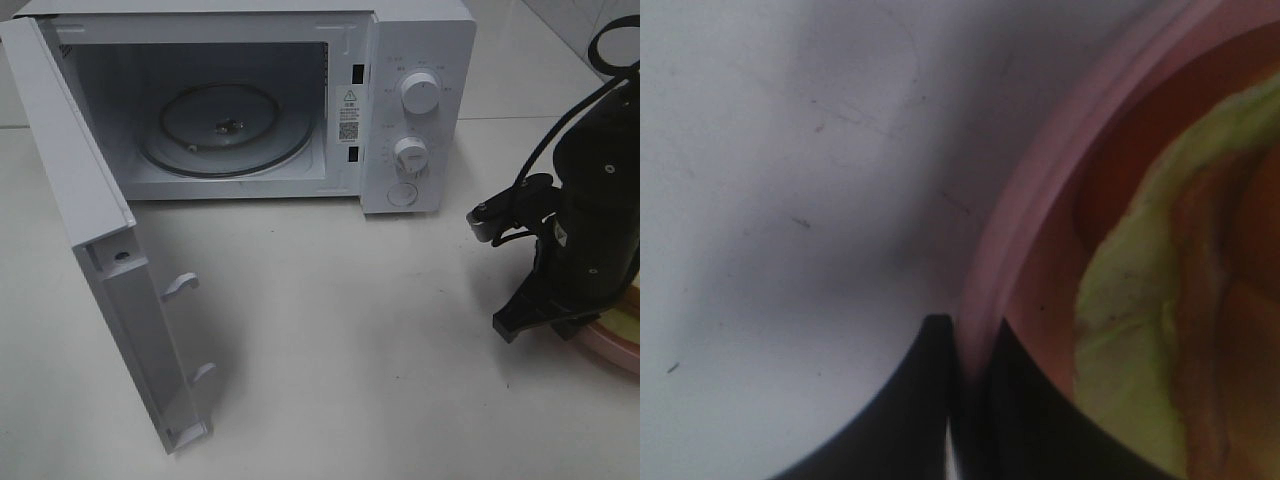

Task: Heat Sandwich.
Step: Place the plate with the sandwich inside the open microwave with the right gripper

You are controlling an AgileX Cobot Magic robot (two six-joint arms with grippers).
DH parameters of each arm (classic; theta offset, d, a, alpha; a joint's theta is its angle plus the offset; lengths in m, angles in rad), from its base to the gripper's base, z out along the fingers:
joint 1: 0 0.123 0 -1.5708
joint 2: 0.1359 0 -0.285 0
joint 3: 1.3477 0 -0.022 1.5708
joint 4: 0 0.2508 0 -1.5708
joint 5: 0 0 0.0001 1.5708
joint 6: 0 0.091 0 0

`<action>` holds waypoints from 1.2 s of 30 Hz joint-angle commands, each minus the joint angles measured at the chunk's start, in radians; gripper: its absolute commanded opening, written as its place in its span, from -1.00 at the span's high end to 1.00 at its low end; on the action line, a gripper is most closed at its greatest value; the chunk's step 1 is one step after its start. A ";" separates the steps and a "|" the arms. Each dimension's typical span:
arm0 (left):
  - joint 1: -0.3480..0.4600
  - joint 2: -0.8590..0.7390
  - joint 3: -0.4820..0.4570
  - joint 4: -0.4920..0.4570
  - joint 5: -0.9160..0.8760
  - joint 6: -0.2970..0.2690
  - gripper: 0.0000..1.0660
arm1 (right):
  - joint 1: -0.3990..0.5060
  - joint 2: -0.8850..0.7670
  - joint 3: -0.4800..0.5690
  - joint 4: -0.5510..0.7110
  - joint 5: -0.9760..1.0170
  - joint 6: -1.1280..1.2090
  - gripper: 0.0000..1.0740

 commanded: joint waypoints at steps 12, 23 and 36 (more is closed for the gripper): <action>-0.003 -0.017 0.000 0.002 -0.011 -0.006 -0.83 | 0.071 -0.031 -0.002 -0.020 0.102 0.010 1.00; -0.003 -0.017 0.000 0.002 -0.011 -0.006 -0.83 | 0.071 -0.119 -0.002 -0.021 0.155 0.009 1.00; -0.003 -0.017 0.000 0.002 -0.011 -0.006 -0.83 | 0.099 -0.201 0.001 -0.024 0.215 0.009 1.00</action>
